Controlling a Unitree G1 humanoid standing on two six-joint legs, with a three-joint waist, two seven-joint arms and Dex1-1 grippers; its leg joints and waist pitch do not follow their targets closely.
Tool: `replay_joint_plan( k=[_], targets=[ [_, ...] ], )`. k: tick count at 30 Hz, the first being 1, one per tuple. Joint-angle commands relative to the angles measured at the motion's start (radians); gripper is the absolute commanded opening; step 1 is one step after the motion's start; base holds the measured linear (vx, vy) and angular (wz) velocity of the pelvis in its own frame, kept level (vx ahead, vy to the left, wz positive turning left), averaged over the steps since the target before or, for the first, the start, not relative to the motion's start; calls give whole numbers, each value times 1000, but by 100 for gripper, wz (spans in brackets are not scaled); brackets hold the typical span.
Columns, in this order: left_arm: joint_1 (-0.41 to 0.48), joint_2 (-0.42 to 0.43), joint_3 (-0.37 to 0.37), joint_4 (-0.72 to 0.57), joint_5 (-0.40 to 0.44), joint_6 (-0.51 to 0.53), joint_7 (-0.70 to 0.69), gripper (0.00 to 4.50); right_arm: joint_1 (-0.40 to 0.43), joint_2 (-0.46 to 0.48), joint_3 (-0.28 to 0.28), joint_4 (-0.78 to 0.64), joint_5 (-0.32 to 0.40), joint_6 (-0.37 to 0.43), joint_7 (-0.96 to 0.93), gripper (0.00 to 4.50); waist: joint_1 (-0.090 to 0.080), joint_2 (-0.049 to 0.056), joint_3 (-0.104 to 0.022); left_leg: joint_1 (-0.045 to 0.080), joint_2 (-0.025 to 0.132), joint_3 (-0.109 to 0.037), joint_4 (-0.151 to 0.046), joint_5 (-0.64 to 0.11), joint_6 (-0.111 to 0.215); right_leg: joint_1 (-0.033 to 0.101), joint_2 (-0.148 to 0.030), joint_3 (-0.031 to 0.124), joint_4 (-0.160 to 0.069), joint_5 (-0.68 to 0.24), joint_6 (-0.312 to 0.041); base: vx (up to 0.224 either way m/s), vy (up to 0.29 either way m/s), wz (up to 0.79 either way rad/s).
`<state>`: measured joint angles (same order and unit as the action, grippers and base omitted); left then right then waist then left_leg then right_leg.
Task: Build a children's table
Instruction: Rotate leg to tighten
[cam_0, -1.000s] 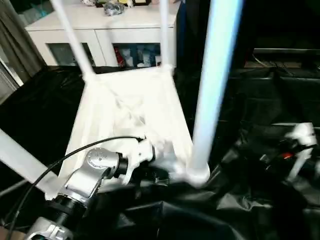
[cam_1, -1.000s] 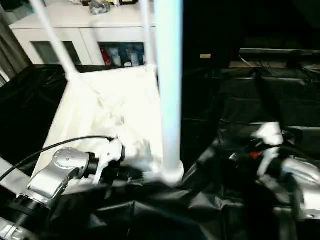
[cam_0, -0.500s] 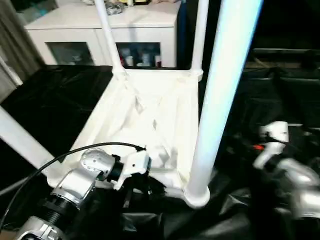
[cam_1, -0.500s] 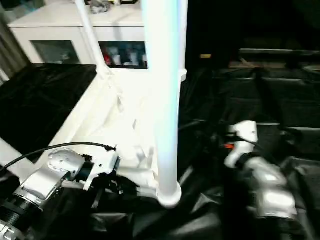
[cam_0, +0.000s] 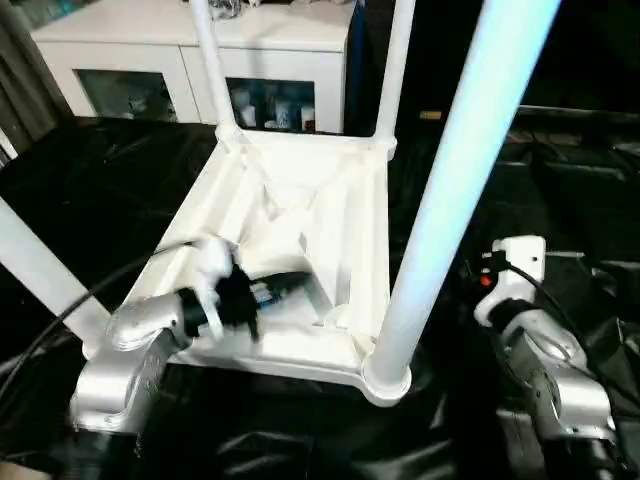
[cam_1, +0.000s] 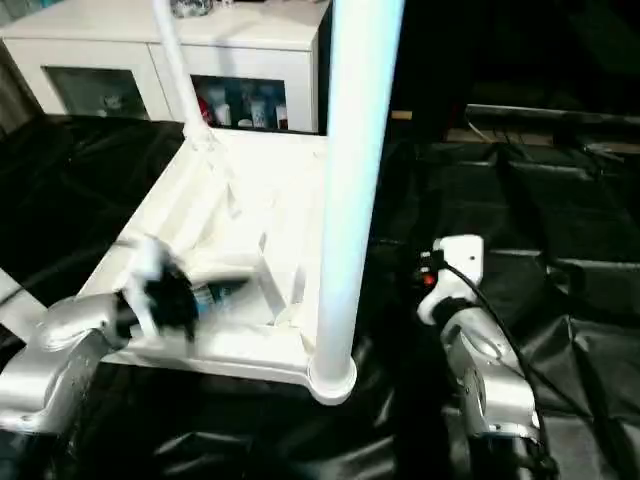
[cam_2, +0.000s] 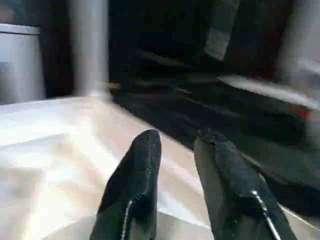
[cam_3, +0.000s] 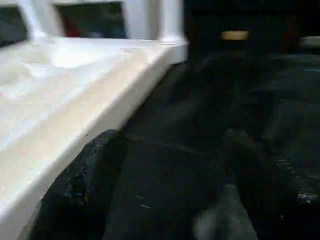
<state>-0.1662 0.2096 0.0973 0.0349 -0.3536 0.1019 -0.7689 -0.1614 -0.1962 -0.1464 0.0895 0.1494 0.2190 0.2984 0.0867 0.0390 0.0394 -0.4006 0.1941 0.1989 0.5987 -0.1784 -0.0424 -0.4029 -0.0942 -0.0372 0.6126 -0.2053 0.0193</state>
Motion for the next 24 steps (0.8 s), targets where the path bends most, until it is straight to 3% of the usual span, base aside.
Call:
replay_joint_plan(
  k=[1,2,3,5,7,8,9,11,13,19,20,22,23,24],
  targets=[
    [26,-51,61,-42,154,23,283,160,31,16,26,-63,-40,35,-45,348,-10,-9,-57,26,34,-15,-79,-201,3,37,-29,29,-71,-103,-135,0,0,0],
    [30,-58,64,-49,179,36,320,171,36,17,30,-69,-46,37,-51,348,-10,-11,-56,25,35,-17,-81,-207,0,39,-29,27,-73,-99,-126,0,0,0],
    [53,-80,70,-86,254,137,444,175,60,29,48,-87,-64,44,-77,348,-11,-4,-57,26,35,-19,-83,-222,-7,38,-29,27,-74,-121,-113,0,0,0],
    [65,-73,57,-102,189,195,405,175,77,45,57,-93,-43,62,-84,348,-15,-8,-54,27,29,-18,-83,-236,-13,35,-29,27,-80,-153,-106,0,0,0],
    [74,-84,62,-113,180,187,421,175,83,51,59,-100,-43,76,-92,348,-15,-9,-53,28,29,-20,-86,-260,-20,30,-27,28,-84,-195,-109,0,0,0],
    [88,-110,61,-115,221,143,490,175,96,64,81,-119,-68,80,-108,348,-16,-2,-52,28,30,-21,-87,-275,-27,28,-27,28,-85,-197,-109,0,0,0],
    [93,-115,56,-111,240,130,509,175,101,68,92,-127,-73,82,-107,348,-21,-7,-49,25,31,-23,-89,-294,-33,29,-25,27,-88,-195,-103,0,0,0],
    [107,-127,30,-106,282,108,530,175,111,80,105,-147,-71,92,-107,348,-22,-8,-49,27,30,-24,-89,-304,-34,29,-27,29,-89,-209,-90,0,0,0],
    [121,-156,3,-129,311,135,569,175,113,85,107,-158,-75,106,-119,348,-25,-10,-50,26,31,-25,-89,-296,-34,29,-27,30,-86,-192,-87,0,0,0],
    [130,-141,-40,-142,270,224,529,175,105,76,97,-158,-76,120,-137,348,-29,-8,-49,27,28,-24,-89,-312,-42,26,-26,30,-89,-208,-84,0,0,0],
    [132,-141,-43,-146,265,233,523,175,105,76,94,-162,-75,124,-138,348,-30,-10,-53,13,24,-22,-80,-202,-23,22,-21,29,-83,-80,-112,0,0,0],
    [133,-136,-50,-149,281,233,528,175,105,78,94,-168,-75,129,-139,348,-29,-11,-66,-4,11,-16,-56,16,39,13,-10,20,-63,180,-161,0,0,0],
    [132,-133,-55,-148,297,230,533,175,105,78,95,-170,-75,133,-139,348,-27,-12,-76,-11,-3,-8,-39,128,106,4,0,8,-54,335,-200,0,0,0],
    [132,-135,-52,-148,298,227,537,175,105,79,97,-170,-75,133,-139,348,-27,-12,-88,-17,-8,-9,-27,162,167,1,-4,3,-53,387,-231,0,0,0]
  ],
)
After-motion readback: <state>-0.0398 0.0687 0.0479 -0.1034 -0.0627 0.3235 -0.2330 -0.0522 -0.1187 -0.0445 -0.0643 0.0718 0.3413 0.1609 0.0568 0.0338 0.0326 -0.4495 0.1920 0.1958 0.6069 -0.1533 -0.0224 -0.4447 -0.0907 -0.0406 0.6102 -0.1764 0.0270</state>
